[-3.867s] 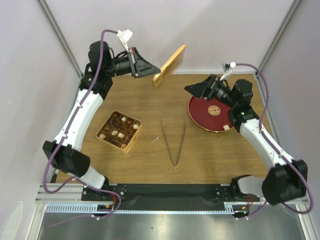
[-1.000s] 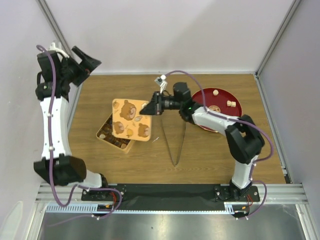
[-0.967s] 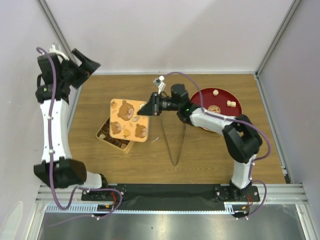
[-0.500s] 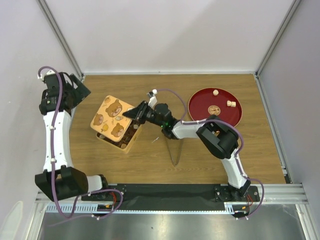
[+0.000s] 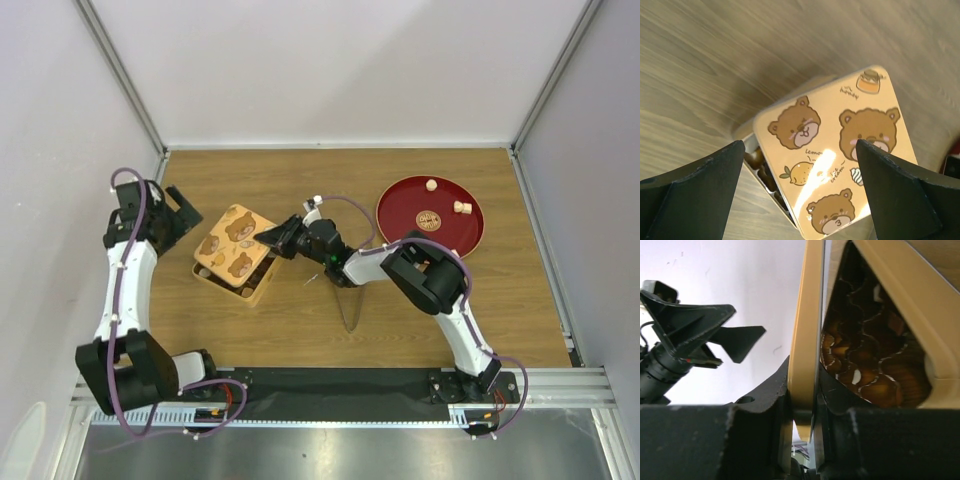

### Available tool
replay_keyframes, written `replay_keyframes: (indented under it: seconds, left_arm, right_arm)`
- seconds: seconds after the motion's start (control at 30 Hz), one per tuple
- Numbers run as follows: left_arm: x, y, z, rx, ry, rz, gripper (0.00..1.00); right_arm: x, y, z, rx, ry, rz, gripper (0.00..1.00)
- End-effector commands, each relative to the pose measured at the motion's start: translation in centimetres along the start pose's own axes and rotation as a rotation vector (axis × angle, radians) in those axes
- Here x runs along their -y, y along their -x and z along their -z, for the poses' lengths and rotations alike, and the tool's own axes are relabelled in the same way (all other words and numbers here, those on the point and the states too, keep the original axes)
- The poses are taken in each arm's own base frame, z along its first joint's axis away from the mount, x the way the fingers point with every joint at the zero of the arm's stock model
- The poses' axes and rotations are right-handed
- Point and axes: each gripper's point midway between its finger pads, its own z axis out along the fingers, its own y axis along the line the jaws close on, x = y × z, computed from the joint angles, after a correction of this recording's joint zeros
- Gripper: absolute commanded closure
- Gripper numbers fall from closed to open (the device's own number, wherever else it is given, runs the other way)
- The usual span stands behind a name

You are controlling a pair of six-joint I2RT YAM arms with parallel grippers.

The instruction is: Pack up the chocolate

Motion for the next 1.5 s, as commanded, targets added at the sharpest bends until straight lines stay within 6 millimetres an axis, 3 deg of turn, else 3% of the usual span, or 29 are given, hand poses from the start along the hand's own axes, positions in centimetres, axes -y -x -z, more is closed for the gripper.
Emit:
replay_keyframes:
  seconds: [0.0, 0.1, 0.57, 0.97, 1.23, 1.4, 1.47]
  left_arm:
    - [2.1, -0.6, -1.0, -0.034, -0.138, -0.013, 0.0]
    - [1.7, -1.3, -1.9, -0.053, -0.131, -0.009, 0.0]
    - [0.1, -2.2, -3.2, -0.082, -0.06, -0.02, 0.0]
    - [0.4, -3.7, -4.3, -0.12, -0.106, 0.003, 0.02]
    - [1.5, -5.3, -5.3, -0.181, -0.187, 0.032, 0.02]
    - [1.9, -6.1, -5.6, -0.206, -0.207, 0.033, 0.02]
    - [1.9, -6.2, -5.7, -0.211, -0.206, 0.035, 0.02]
  right_arm:
    - [-0.7, 0.7, -0.3, 0.03, 0.036, -0.036, 1.0]
    - [0.3, 0.3, -0.7, 0.016, 0.024, -0.045, 0.99]
    - [-0.4, -1.5, -0.7, -0.088, 0.117, -0.114, 1.0]
    - [1.1, -1.8, 0.1, -0.091, 0.048, -0.097, 0.99]
    - [0.9, -1.7, 0.6, -0.065, 0.016, -0.057, 0.92]
    - [1.3, -1.3, 0.9, -0.046, 0.004, -0.067, 0.71]
    - [1.0, -1.2, 0.9, -0.048, 0.013, -0.06, 0.67]
